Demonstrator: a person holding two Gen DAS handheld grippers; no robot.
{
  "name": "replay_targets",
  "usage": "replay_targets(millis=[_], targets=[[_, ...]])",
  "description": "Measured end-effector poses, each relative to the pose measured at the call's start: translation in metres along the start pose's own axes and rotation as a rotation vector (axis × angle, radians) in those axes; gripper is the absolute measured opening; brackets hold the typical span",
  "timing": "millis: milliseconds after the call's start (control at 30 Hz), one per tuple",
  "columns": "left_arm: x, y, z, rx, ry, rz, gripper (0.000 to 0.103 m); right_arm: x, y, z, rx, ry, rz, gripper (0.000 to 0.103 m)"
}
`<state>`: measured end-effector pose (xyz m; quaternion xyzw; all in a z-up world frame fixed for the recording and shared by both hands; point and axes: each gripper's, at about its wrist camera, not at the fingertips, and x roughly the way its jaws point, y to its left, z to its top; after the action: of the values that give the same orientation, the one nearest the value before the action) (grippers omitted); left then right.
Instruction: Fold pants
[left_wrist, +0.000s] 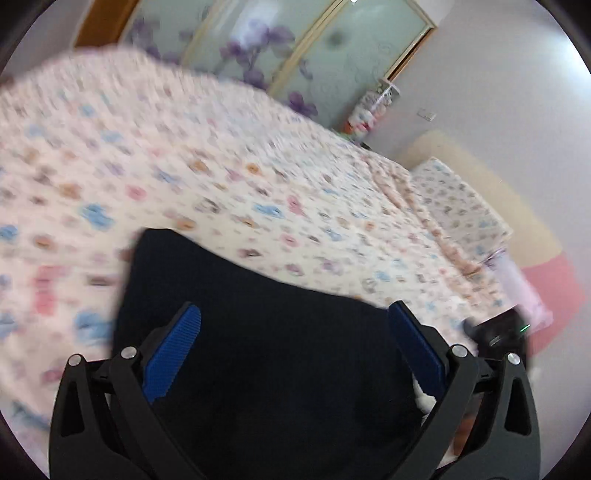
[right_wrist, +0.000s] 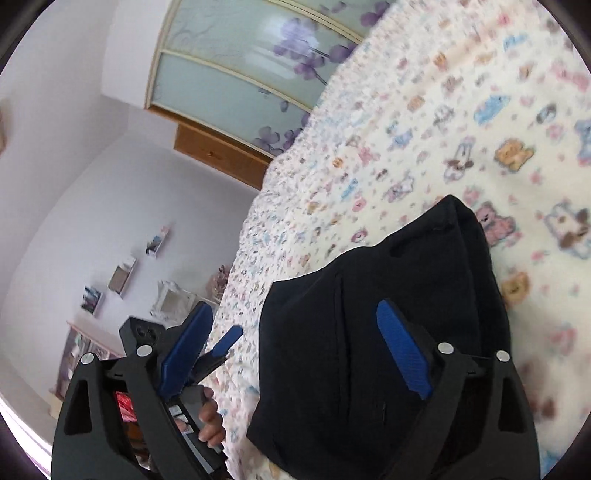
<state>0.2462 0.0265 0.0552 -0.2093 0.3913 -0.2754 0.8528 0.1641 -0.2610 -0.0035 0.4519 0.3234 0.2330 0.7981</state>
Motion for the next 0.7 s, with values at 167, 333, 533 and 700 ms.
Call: replay_targets(millis=[167,333,533,700], targets=[[0.061,0.047,0.012,-0.182,0.128,0.03,0.096,0.01,-0.03,-0.001,0.036,0.005,-0.069,0.074],[0.069,0.072,0.011,-0.235,0.065,0.078,0.08,0.005,-0.05,-0.006,0.05,-0.004,0.006,0.055],[0.023,0.047,0.002,-0.144,0.036,0.043,0.101,-0.031,-0.013,-0.023,-0.056,0.033,0.071,0.096],[-0.038,0.005,-0.04,-0.007,0.006,-0.031,0.101,-0.049,0.006,-0.055,-0.1,0.143,0.16,0.096]])
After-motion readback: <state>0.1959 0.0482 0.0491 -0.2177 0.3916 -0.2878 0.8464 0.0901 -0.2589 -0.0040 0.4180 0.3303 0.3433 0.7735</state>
